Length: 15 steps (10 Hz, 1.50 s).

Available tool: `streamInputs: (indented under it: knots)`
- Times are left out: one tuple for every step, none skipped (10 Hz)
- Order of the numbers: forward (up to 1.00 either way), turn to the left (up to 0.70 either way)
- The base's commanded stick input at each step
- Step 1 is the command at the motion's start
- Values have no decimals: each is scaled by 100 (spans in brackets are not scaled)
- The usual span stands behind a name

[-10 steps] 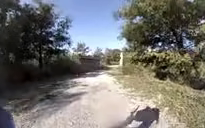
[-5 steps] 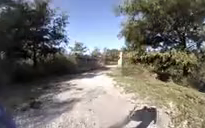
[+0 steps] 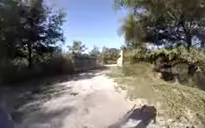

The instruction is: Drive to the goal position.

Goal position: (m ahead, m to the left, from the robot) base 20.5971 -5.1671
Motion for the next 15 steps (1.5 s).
streamInputs:
  knots:
    - [70, 0]
    - [70, 0]
    - [70, 0]
    - [70, 0]
    - [70, 0]
    - [70, 0]
    - [70, 0]
    - [70, 0]
    - [70, 0]
    - [70, 0]
    - [70, 0]
    - [70, 0]
    - [70, 0]
    - [70, 0]
    - [70, 0]
